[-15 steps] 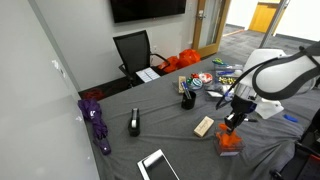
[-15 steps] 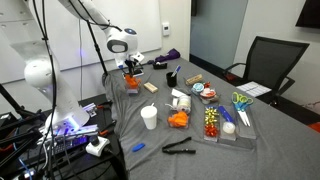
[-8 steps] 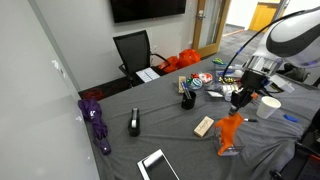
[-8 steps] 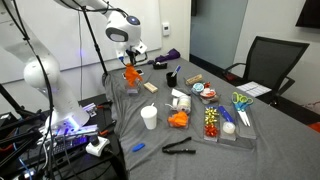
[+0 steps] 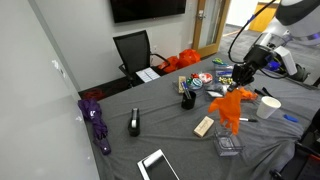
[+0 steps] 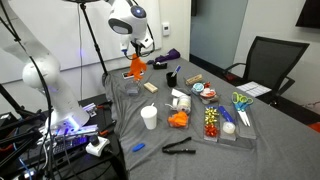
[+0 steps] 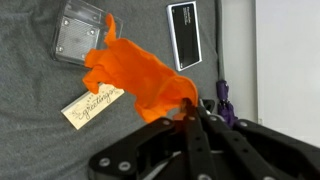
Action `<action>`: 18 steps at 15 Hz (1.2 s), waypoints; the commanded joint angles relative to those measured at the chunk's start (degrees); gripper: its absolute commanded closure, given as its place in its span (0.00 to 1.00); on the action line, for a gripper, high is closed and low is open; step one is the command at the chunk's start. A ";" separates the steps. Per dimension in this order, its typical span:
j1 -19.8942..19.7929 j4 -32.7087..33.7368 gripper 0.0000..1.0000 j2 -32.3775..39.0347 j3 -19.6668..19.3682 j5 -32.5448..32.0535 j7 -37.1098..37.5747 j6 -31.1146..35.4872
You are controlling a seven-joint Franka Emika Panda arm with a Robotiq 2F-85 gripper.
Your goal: Put the orange glove in the white cup
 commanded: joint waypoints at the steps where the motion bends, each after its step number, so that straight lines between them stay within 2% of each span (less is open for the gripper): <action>1: -1.67 2.51 1.00 -1.17 -0.53 2.04 0.70 -1.55; 5: -2.51 4.21 1.00 -2.09 -0.54 1.05 1.13 -0.27; 9: -3.55 6.48 1.00 -1.27 0.08 -3.31 9.20 1.44; 10: -2.78 5.46 0.99 -1.65 -0.27 -1.37 6.17 0.93; 18: -3.09 6.14 1.00 -1.50 -0.32 -2.76 8.45 0.94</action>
